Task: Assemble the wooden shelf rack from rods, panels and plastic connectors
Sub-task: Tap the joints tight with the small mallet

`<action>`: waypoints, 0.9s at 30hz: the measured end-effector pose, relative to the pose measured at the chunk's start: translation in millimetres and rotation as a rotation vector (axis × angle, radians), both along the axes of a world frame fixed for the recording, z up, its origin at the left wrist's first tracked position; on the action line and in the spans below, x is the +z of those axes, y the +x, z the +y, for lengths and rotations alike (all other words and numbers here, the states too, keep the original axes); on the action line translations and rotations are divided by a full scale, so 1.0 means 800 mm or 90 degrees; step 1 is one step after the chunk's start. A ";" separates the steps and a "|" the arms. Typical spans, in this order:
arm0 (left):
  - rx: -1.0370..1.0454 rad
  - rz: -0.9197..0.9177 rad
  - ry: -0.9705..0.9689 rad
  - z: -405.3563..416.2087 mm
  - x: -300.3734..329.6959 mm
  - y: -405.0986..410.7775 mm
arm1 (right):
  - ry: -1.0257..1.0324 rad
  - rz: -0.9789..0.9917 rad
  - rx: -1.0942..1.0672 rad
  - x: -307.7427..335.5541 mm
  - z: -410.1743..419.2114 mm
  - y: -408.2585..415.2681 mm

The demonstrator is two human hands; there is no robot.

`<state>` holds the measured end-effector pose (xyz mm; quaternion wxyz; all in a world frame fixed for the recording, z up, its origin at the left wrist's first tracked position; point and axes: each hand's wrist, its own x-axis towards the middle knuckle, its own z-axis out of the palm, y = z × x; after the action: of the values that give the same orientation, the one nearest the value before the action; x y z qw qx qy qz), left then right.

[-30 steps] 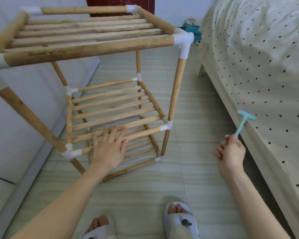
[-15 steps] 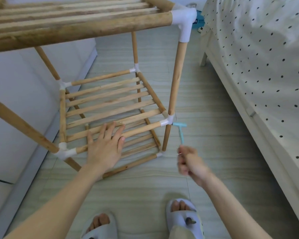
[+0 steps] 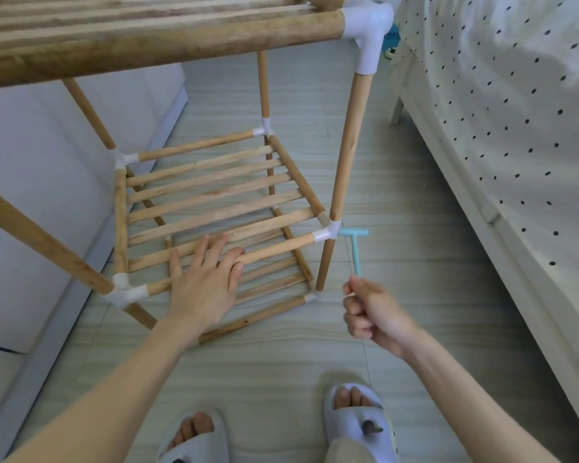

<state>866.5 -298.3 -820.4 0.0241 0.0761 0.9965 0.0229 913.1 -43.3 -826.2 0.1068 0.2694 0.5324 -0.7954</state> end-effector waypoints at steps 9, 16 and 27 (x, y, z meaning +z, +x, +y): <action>0.011 0.001 -0.006 0.002 0.000 0.001 | -0.115 0.072 -0.504 0.017 0.001 -0.004; 0.004 0.005 -0.005 0.001 0.001 0.000 | -0.012 0.069 -0.289 0.010 -0.035 -0.003; -0.003 0.009 -0.031 0.002 0.007 -0.001 | 0.192 0.009 -0.009 -0.009 0.020 0.071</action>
<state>865.5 -296.4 -814.8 0.0188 0.0783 0.9968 -0.0018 970.2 -27.4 -833.2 0.0558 0.2801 0.6446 -0.7091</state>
